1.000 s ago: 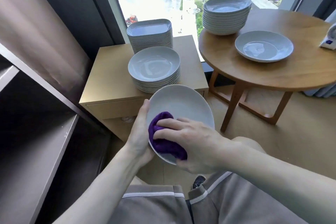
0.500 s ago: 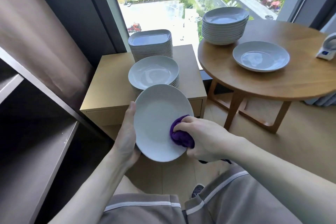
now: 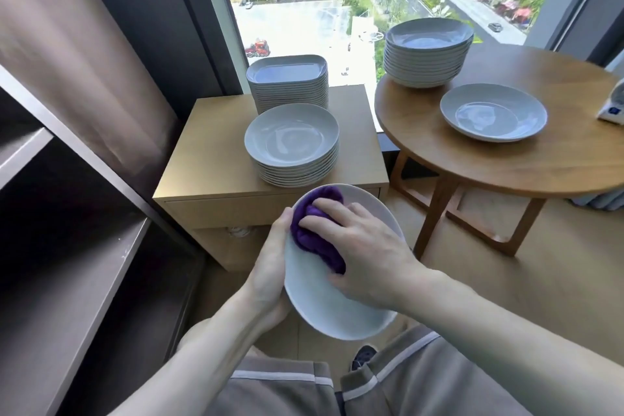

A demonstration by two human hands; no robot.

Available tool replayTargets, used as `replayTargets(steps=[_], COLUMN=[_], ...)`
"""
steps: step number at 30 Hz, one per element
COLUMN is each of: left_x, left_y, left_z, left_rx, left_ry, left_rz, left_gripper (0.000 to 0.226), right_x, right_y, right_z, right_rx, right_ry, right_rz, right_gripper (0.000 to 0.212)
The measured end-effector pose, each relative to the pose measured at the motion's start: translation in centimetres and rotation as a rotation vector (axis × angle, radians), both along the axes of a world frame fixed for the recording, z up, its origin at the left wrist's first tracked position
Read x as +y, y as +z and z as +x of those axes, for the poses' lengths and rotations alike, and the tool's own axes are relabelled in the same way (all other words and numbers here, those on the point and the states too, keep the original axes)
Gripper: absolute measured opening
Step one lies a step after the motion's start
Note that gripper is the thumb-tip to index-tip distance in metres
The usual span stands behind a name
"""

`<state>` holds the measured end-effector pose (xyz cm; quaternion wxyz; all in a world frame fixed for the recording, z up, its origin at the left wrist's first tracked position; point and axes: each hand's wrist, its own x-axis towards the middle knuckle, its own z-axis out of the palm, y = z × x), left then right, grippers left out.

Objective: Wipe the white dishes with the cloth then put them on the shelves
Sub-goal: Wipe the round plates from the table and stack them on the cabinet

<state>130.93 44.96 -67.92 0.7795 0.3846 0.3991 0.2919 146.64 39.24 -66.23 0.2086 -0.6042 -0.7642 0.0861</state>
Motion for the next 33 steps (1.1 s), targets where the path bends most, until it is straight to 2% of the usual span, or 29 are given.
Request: replayTargets(steps=[6,12,17,23,27,33], left_x=[0.2,1.9,2.4,2.0,1.3,0.2], left_y=[-0.3,1.0,1.7,1.4,0.9,0.0], left_z=[-0.8,-1.6,-2.3,-2.1,-1.2,-0.1], left_rx=[-0.059,-0.054,-0.011,0.053,0.044,0.030], left_ry=[0.113,0.173,0.153,0.047,-0.035,-0.051], left_rz=[-0.118,0.024,0.159,0.215,0.194,0.096], left_gripper=[0.068,0.061,0.061,0.062,0.065,0.062], right_x=[-0.8,-0.7,0.0,1.2,1.6,1.0], right_y=[0.2,-0.4,-0.7,-0.6,-0.7,-0.1], right_z=[-1.6,-0.3,1.6,4.0,3.7,1.9], right_rx=[-0.010,0.010,0.048,-0.010,-0.043,-0.035], right_ry=[0.258,0.301,0.189,-0.040,-0.154,-0.013], right_rz=[-0.087,-0.332,-0.408,-0.330,-0.169,0.032], right_gripper=[0.043,0.064,0.061,0.062,0.059,0.059])
